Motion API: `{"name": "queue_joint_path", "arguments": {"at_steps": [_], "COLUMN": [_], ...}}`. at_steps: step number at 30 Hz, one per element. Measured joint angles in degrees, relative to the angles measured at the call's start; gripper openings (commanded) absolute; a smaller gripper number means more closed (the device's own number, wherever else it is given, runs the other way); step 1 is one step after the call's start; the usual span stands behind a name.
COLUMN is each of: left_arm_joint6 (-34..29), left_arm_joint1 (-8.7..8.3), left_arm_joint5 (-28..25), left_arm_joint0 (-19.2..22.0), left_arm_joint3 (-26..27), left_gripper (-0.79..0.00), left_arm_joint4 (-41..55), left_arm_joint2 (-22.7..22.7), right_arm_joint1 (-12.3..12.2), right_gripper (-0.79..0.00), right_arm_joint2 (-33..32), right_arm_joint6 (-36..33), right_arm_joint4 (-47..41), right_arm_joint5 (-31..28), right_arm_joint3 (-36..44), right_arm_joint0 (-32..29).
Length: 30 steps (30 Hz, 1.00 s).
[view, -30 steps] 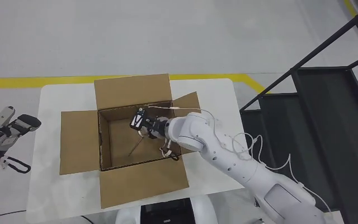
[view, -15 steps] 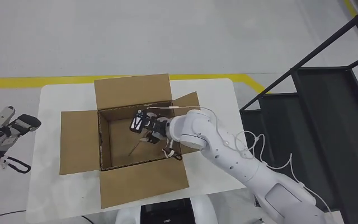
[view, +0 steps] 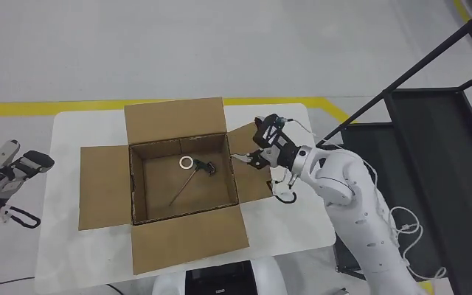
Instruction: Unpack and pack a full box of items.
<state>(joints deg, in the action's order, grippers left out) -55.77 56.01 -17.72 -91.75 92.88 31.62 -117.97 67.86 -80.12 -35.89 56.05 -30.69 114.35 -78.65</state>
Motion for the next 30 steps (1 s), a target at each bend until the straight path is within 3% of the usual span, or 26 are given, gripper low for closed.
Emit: {"name": "queue_joint_path", "arguments": {"at_steps": [6,10,17,19,23,26,30], "left_arm_joint6": [0.6,1.7,3.3,1.7,-7.6,-13.3,-12.1], "left_arm_joint1": [0.0,-0.28,-0.88,-0.97,-1.15,-1.29,-1.28], "left_arm_joint5": [0.1,-1.1,-4.5,-5.8,-8.9,-9.3,-9.2], "left_arm_joint0": [-0.1,-0.5,2.0,3.0,5.0,5.4,5.4], "left_arm_joint3": [0.1,-0.2,-10.6,-12.7,-16.0,-16.7,-16.7], "left_gripper": [0.0,0.0,0.0,0.0,0.0,0.0,0.0], "left_arm_joint4": [-0.6,-5.4,-13.1,-13.3,-4.9,-0.8,-1.3], "left_arm_joint2": [-0.1,-1.4,-1.7,-0.5,1.3,1.4,1.4], "right_arm_joint1": [-0.9,-1.6,-2.7,-2.8,-3.0,-3.0,-3.0], "right_gripper": [0.0,0.0,0.0,0.0,0.0,0.0,0.0], "right_arm_joint2": [-7.5,-12.6,-16.1,-15.3,-13.3,-13.2,-13.3], "right_arm_joint6": [7.9,7.4,1.3,0.1,-2.0,-2.1,-2.1], "right_arm_joint4": [-13.9,-21.2,-38.6,-42.7,-51.2,-51.6,-51.4], "right_arm_joint5": [-8.8,-10.6,-10.5,-11.1,-13.8,-14.0,-13.9], "right_arm_joint3": [-2.3,-5.0,-12.5,-14.6,-19.2,-19.5,-19.4], "right_arm_joint0": [-6.2,-9.1,-11.6,-11.0,-9.0,-8.9,-8.9]}}
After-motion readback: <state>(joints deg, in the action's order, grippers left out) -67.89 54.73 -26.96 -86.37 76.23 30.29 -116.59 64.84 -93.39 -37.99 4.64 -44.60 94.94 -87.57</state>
